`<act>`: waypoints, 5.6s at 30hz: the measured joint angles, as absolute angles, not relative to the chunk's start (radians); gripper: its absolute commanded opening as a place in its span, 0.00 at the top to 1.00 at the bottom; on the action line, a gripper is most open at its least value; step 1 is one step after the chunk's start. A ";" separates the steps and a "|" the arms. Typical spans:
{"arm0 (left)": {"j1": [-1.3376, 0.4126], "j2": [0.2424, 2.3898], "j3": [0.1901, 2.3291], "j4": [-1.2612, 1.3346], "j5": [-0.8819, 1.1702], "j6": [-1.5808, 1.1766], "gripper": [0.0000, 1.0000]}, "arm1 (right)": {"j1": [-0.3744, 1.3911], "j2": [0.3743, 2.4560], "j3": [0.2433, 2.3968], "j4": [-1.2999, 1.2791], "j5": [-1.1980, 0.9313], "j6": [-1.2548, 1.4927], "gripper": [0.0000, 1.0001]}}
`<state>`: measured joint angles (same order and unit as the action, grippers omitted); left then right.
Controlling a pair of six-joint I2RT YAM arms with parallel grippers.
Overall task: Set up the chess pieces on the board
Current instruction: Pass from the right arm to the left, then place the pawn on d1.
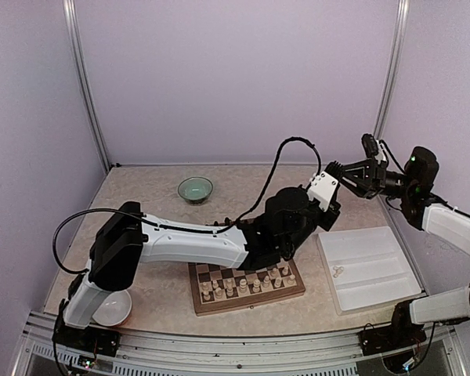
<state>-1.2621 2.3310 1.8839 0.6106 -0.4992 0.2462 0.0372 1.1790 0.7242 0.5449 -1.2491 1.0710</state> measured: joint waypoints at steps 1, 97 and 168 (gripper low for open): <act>-1.262 2.315 1.863 0.603 -0.498 0.243 1.00 | 0.033 1.179 0.725 0.531 -1.253 1.057 0.51; -1.008 1.938 1.549 -1.060 -0.071 -0.364 0.64 | -0.081 1.056 0.832 -0.227 -1.295 0.111 0.44; -1.106 2.148 1.806 -1.100 0.056 -0.282 0.91 | -0.096 1.035 0.799 -0.210 -1.305 0.105 0.46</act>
